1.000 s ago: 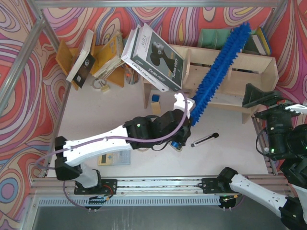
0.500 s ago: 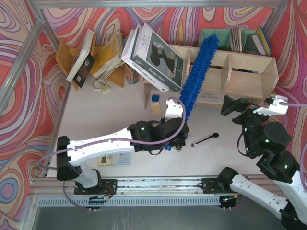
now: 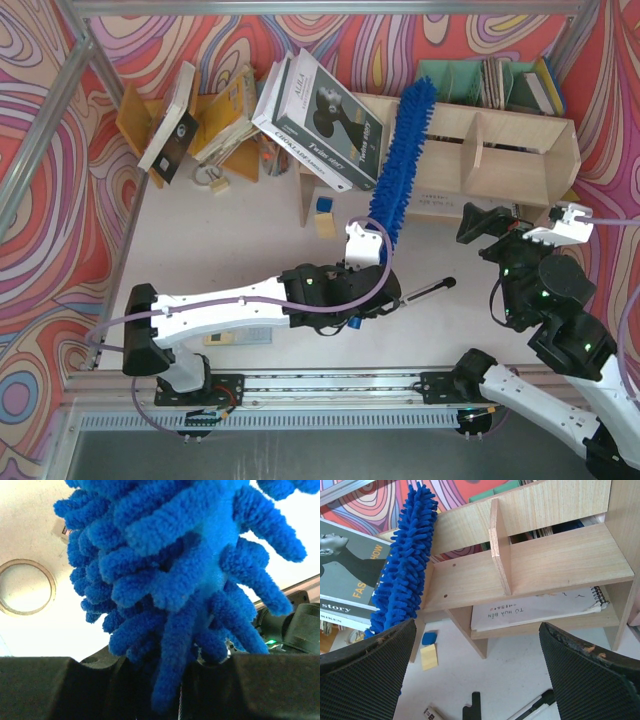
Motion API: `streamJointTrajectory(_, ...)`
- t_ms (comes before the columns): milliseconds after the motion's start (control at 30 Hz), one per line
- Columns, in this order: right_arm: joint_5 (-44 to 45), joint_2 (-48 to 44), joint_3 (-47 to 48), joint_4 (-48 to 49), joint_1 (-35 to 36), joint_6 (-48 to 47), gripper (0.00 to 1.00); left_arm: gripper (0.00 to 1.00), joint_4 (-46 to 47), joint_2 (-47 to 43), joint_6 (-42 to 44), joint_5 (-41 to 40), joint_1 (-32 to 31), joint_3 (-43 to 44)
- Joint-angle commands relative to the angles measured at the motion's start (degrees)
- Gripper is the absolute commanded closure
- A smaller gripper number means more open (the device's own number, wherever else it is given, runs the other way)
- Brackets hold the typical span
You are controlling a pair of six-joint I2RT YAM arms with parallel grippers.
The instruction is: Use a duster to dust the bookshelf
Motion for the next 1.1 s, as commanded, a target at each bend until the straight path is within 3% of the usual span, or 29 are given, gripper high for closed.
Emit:
streamJointTrajectory(0, 1.38, -0.65, -0.29, -0.84, 0.20, 1.22, 0.01, 1.00, -3.15, 0.69, -1.38, 0.81, -0.50, -1.44)
streamJointTrajectory(367, 1.73, -2.15, -0.58, -2.76, 0.19, 2.86, 0.01, 1.00, -2.31, -2.30, 4.17, -4.54, -6.19, -2.80)
streamJointTrajectory(900, 1.64, -1.82, 0.09, -2.96, 0.23, 2.82, 0.01, 1.00, 3.78, -1.49, 11.07, -4.39, -5.29, -3.25)
streamJointTrajectory(1067, 1.79, -1.78, 0.28, -3.18, 0.23, 2.77, 0.01, 1.00, 1.22, -0.33, 11.50, -1.07, -4.30, -4.07)
